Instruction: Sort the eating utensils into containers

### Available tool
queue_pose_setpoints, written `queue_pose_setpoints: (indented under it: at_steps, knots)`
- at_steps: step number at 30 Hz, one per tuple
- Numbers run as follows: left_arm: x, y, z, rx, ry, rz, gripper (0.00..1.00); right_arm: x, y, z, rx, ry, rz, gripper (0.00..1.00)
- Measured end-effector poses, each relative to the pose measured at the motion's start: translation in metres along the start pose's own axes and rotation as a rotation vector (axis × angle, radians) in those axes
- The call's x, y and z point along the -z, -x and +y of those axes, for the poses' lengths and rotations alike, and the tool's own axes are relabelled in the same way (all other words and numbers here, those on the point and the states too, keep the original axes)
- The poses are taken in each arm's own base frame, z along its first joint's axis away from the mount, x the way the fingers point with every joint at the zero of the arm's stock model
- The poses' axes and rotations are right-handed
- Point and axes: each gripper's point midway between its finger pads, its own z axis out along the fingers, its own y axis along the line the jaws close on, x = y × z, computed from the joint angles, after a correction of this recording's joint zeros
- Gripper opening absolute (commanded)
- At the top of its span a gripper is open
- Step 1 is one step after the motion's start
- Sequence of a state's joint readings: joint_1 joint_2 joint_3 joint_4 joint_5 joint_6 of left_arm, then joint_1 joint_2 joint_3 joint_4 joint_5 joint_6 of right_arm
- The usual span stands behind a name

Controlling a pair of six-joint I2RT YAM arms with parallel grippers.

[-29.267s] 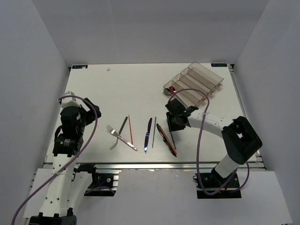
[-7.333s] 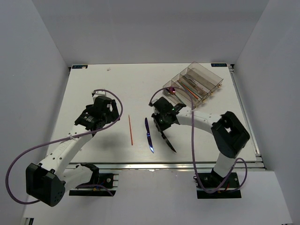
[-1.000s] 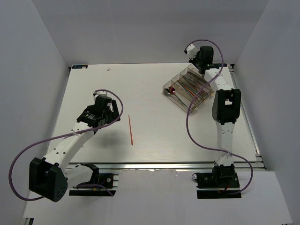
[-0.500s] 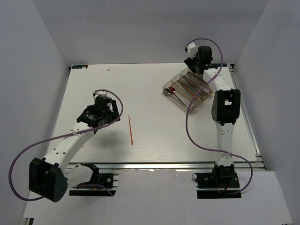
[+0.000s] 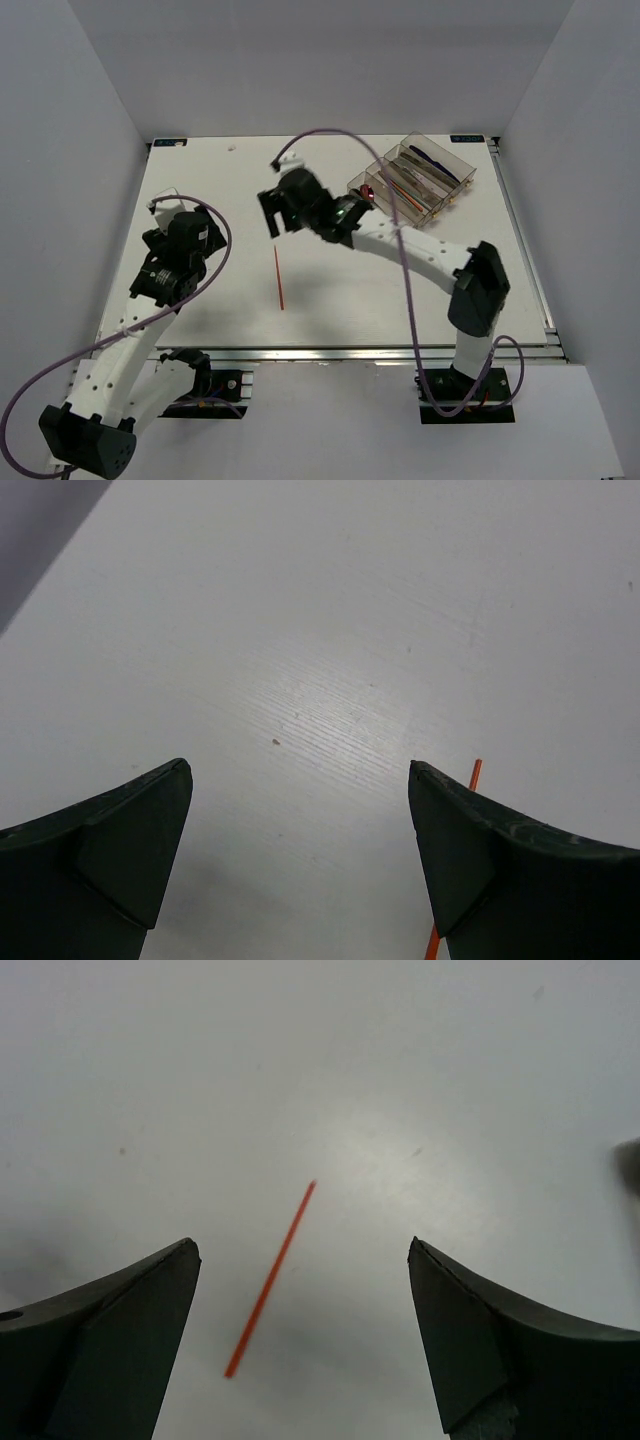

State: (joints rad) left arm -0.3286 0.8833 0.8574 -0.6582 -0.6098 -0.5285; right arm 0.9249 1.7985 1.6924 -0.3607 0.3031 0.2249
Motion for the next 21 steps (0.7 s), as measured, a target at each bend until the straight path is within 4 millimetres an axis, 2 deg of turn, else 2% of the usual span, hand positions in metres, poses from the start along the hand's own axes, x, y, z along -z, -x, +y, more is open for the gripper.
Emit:
queue_pose_setpoints:
  at_steps: [1, 3, 4, 7, 10, 14, 15, 17, 18, 20, 21]
  knots:
    - [0.003, 0.004, 0.002, 0.014, 0.003, -0.017, 0.98, -0.004, -0.022, 0.024, -0.013, 0.013, 0.046, 0.89]
    - [0.005, 0.008, 0.004, 0.027, 0.003, -0.032, 0.98, -0.016, -0.065, 0.052, -0.029, 0.006, 0.148, 0.89]
    - [0.005, 0.008, 0.004, 0.028, 0.003, -0.032, 0.98, -0.022, -0.087, 0.059, -0.029, -0.014, 0.205, 0.89]
    - [0.003, 0.004, 0.003, 0.018, 0.006, -0.019, 0.98, -0.043, -0.136, 0.071, -0.028, -0.083, 0.341, 0.89]
    - [0.001, 0.002, 0.001, 0.013, 0.002, -0.009, 0.98, -0.056, -0.17, 0.074, -0.045, -0.127, 0.427, 0.89]
    - [0.002, 0.002, 0.0, 0.015, -0.008, -0.007, 0.98, -0.058, -0.199, 0.075, -0.078, -0.134, 0.507, 0.76]
    - [0.003, 0.002, 0.0, 0.016, -0.01, -0.007, 0.98, -0.059, -0.203, 0.076, -0.084, -0.133, 0.517, 0.65]
    - [0.003, 0.003, 0.0, 0.017, -0.012, -0.008, 0.98, -0.061, -0.21, 0.078, -0.095, -0.13, 0.534, 0.51]
    - [0.003, 0.003, 0.0, 0.018, -0.014, -0.009, 0.98, -0.063, -0.214, 0.079, -0.095, -0.129, 0.542, 0.38]
    - [0.004, 0.003, -0.001, 0.02, -0.017, -0.01, 0.98, -0.066, -0.227, 0.08, -0.094, -0.13, 0.574, 0.3]
    - [0.004, 0.003, -0.001, 0.021, -0.019, -0.01, 0.98, -0.067, -0.226, 0.08, -0.094, -0.133, 0.568, 0.28]
